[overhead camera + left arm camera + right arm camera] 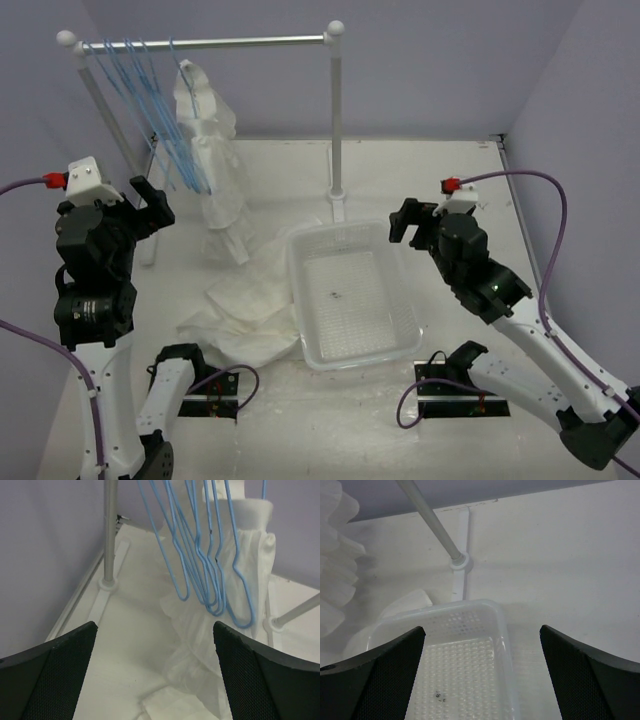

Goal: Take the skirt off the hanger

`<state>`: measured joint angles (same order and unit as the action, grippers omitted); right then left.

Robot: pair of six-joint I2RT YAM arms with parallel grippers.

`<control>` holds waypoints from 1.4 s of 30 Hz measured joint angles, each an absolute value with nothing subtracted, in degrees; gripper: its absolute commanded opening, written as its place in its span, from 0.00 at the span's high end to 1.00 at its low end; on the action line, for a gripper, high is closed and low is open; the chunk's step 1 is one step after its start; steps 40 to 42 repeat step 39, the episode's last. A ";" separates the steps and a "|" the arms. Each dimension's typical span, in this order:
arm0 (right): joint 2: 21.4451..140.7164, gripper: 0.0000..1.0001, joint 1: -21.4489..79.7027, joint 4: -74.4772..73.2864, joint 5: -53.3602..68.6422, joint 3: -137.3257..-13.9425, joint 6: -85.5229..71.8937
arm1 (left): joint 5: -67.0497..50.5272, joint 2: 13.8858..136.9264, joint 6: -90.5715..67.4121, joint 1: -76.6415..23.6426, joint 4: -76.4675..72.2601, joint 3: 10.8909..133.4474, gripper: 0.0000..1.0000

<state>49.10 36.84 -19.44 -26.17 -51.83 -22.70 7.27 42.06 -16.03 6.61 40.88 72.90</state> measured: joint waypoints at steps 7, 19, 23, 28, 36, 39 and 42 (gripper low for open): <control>43.79 0.01 36.80 -20.32 -26.55 -49.41 -25.52 | -3.81 38.89 -15.49 6.59 41.65 65.73 0.00; 43.66 0.01 36.80 -22.13 -26.50 -48.95 -26.20 | -9.43 36.95 -15.46 6.61 43.11 60.69 0.00; 43.09 0.01 36.80 -21.85 -26.52 -48.47 -26.22 | -11.66 37.19 -15.46 6.61 42.72 59.16 0.00; 43.00 0.01 36.80 -21.76 -26.50 -48.45 -26.59 | -13.67 37.08 -15.46 6.61 42.15 56.69 0.00; 43.00 0.01 36.80 -21.74 -26.55 -48.45 -27.86 | -19.86 36.58 -16.01 6.61 37.71 50.24 0.00; 42.85 0.01 36.80 -21.63 -26.65 -48.25 -28.29 | -20.43 36.84 -16.01 6.61 37.30 49.08 0.00; 42.85 0.01 36.80 -21.63 -26.65 -48.25 -28.29 | -20.43 36.84 -16.01 6.61 37.30 49.08 0.00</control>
